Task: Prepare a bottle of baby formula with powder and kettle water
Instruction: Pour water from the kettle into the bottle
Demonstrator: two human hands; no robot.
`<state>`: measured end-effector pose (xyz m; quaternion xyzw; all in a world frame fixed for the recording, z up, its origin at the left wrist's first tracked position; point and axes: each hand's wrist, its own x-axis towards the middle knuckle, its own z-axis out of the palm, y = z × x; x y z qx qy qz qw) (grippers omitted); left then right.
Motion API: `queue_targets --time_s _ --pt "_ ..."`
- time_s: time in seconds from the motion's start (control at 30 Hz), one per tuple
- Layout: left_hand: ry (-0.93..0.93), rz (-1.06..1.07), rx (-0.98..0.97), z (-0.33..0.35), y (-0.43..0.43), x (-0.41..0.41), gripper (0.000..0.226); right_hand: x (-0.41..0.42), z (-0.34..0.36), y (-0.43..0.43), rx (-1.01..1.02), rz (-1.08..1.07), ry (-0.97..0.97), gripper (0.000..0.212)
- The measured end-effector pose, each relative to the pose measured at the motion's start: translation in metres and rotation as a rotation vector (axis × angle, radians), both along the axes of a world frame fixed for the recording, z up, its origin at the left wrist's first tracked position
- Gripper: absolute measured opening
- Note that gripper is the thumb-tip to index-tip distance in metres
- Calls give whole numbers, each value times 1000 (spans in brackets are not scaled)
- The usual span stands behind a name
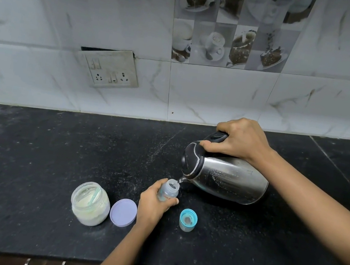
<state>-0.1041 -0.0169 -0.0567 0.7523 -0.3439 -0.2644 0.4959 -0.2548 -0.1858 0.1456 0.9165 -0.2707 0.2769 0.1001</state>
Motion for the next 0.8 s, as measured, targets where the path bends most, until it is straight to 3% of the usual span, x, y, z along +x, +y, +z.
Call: queue_targets --time_s 0.8 --pt "25 25 -45 2 6 -6 59 -4 32 7 -5 25 58 68"
